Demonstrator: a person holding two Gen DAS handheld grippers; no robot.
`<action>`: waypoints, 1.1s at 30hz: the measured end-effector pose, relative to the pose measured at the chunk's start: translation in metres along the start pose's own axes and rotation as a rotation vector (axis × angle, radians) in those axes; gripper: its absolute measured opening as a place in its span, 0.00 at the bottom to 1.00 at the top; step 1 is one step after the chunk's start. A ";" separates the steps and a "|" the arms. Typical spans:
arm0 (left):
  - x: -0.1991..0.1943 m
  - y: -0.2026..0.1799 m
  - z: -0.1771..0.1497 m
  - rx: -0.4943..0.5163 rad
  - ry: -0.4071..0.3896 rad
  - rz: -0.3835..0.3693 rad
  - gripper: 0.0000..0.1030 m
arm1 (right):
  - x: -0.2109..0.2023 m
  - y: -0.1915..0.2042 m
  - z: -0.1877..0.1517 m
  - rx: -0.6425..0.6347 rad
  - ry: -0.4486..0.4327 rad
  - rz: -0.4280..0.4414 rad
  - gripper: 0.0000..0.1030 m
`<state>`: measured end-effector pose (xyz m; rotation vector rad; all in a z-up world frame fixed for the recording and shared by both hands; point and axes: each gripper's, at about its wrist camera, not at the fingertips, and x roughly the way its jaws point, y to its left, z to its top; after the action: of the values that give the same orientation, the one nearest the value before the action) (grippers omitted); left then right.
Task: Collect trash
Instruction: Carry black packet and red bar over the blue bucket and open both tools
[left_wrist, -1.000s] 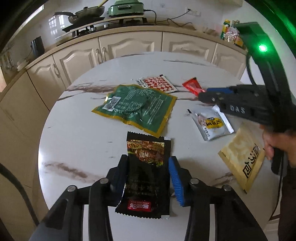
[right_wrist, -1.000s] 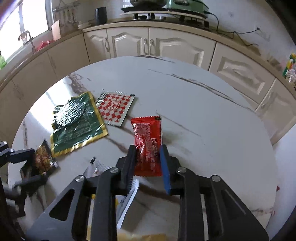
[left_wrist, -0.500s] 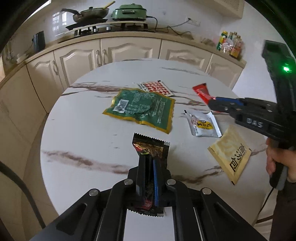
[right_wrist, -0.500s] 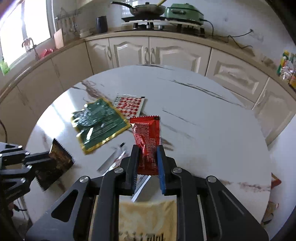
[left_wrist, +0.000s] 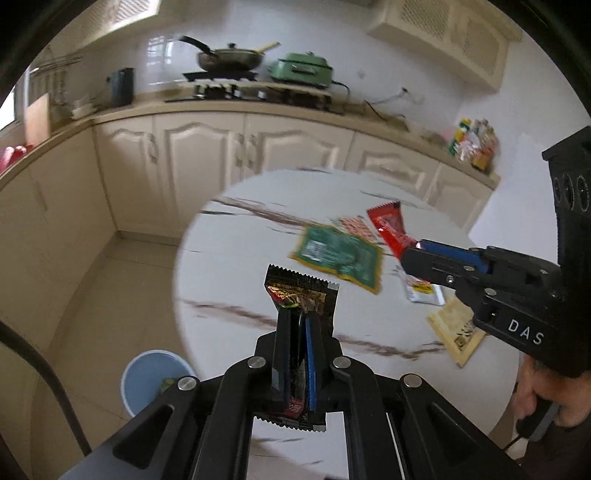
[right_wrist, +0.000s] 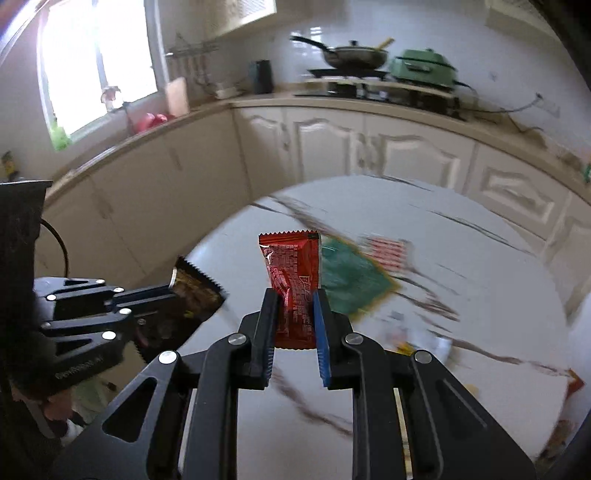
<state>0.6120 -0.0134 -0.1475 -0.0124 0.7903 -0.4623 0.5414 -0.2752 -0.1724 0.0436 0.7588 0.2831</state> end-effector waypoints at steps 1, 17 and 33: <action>-0.006 0.011 -0.002 -0.013 -0.009 0.015 0.03 | 0.003 0.011 0.003 -0.005 -0.006 0.013 0.18; -0.007 0.257 -0.073 -0.371 0.108 0.298 0.03 | 0.179 0.235 0.011 -0.171 0.156 0.167 0.18; 0.100 0.365 -0.100 -0.494 0.291 0.264 0.10 | 0.352 0.250 -0.032 -0.126 0.430 0.155 0.18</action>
<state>0.7490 0.2911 -0.3523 -0.3021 1.1597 -0.0088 0.7029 0.0582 -0.3972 -0.0804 1.1648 0.4965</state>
